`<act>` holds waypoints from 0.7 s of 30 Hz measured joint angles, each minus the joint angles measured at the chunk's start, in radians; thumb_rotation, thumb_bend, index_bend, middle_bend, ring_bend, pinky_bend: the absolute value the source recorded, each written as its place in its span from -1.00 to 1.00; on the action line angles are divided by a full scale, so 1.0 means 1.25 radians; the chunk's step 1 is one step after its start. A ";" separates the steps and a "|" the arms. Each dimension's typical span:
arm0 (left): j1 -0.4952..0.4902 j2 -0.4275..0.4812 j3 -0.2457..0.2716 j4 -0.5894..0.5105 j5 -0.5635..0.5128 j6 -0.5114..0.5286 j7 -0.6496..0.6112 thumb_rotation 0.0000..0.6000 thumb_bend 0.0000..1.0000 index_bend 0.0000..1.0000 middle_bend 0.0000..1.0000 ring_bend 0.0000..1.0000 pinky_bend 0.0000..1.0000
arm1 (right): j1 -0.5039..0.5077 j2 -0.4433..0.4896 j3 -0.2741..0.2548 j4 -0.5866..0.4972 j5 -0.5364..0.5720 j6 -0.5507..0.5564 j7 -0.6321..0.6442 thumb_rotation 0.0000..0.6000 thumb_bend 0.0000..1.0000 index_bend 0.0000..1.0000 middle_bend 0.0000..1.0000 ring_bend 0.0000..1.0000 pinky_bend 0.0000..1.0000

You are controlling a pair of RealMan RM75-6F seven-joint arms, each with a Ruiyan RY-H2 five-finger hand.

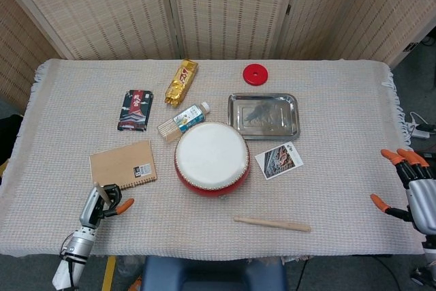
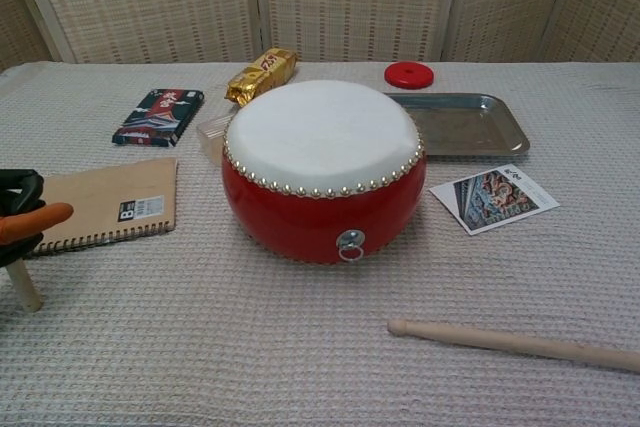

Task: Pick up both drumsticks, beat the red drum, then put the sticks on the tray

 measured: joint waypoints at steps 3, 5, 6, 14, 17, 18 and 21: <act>0.002 -0.013 0.006 0.028 0.003 -0.001 -0.018 1.00 -0.49 0.56 0.88 0.70 0.74 | 0.001 0.000 -0.001 -0.002 0.000 -0.003 0.000 1.00 -0.75 -0.70 -0.63 -0.94 -0.75; 0.002 -0.021 0.010 0.048 0.004 -0.002 -0.030 1.00 -0.49 0.57 0.89 0.70 0.74 | 0.001 0.001 -0.001 -0.003 0.001 -0.004 0.000 1.00 -0.75 -0.70 -0.63 -0.94 -0.75; 0.003 -0.024 0.012 0.057 0.006 -0.003 -0.037 1.00 -0.49 0.57 0.89 0.70 0.74 | 0.001 0.001 0.000 -0.004 0.001 -0.005 -0.001 1.00 -0.75 -0.70 -0.63 -0.94 -0.75; 0.008 -0.058 0.025 0.130 0.007 -0.012 -0.079 1.00 -0.49 0.60 0.91 0.71 0.74 | 0.003 0.002 -0.001 -0.008 0.004 -0.011 -0.004 1.00 -0.75 -0.70 -0.63 -0.94 -0.75; 0.008 -0.071 0.029 0.160 0.008 -0.016 -0.091 1.00 -0.49 0.61 0.91 0.72 0.74 | 0.004 0.001 0.000 -0.009 0.003 -0.011 -0.006 1.00 -0.75 -0.70 -0.63 -0.94 -0.75; 0.008 -0.076 0.030 0.169 0.009 -0.017 -0.094 1.00 -0.49 0.61 0.92 0.72 0.74 | 0.004 0.001 0.000 -0.009 0.003 -0.011 -0.007 1.00 -0.75 -0.70 -0.63 -0.94 -0.75; 0.009 -0.088 0.033 0.189 0.010 -0.020 -0.106 1.00 -0.45 0.64 0.95 0.75 0.79 | 0.004 0.001 0.000 -0.009 0.003 -0.012 -0.007 1.00 -0.75 -0.70 -0.63 -0.94 -0.75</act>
